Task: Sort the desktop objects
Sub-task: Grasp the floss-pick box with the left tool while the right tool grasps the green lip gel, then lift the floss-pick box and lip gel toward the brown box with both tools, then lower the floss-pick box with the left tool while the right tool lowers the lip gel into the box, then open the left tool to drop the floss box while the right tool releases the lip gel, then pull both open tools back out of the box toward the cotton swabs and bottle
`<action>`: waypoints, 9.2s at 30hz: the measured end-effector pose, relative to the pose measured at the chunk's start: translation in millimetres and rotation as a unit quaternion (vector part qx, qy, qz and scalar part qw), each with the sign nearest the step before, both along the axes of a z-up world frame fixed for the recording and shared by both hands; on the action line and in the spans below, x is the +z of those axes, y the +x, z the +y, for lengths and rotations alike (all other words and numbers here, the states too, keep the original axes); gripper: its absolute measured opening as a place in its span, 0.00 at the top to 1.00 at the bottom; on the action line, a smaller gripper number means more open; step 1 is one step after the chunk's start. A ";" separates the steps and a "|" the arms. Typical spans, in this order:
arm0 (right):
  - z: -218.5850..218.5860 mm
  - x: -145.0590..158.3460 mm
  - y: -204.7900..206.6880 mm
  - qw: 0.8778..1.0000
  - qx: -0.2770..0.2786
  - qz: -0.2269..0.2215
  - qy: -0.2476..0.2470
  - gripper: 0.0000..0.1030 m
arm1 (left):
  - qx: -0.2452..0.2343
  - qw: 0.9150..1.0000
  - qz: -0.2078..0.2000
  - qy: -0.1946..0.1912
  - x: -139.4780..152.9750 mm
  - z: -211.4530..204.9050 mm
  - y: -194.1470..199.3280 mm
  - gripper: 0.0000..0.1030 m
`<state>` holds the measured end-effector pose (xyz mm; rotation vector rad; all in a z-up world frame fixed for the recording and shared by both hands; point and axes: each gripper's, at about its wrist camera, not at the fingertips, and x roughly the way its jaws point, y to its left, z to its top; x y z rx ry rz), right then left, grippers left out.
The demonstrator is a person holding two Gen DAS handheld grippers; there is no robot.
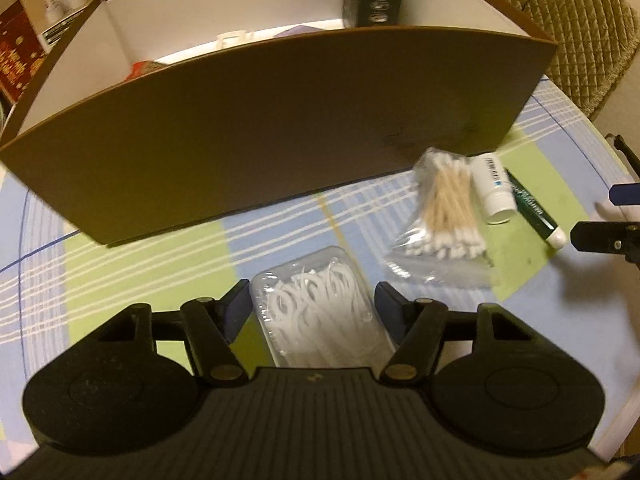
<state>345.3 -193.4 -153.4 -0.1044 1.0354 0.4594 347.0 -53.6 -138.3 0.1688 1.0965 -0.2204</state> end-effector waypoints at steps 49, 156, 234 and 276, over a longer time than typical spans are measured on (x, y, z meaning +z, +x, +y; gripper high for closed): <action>26.6 -19.3 -45.1 0.999 0.036 -0.014 -0.032 0.88 | 0.036 0.999 -0.003 -0.019 -1.6 92.5 -65.3 0.49; 142.2 44.0 128.0 0.995 0.093 0.015 0.038 0.88 | 0.000 0.997 0.016 -0.072 55.9 27.7 164.8 0.49; 125.6 82.9 79.9 0.995 0.047 -0.076 0.050 0.02 | 0.056 0.994 -0.093 0.004 121.2 59.6 98.4 0.08; 80.1 124.3 -45.0 0.988 0.073 -0.108 0.086 0.02 | 0.079 0.988 -0.136 -0.009 161.5 60.7 -53.2 0.08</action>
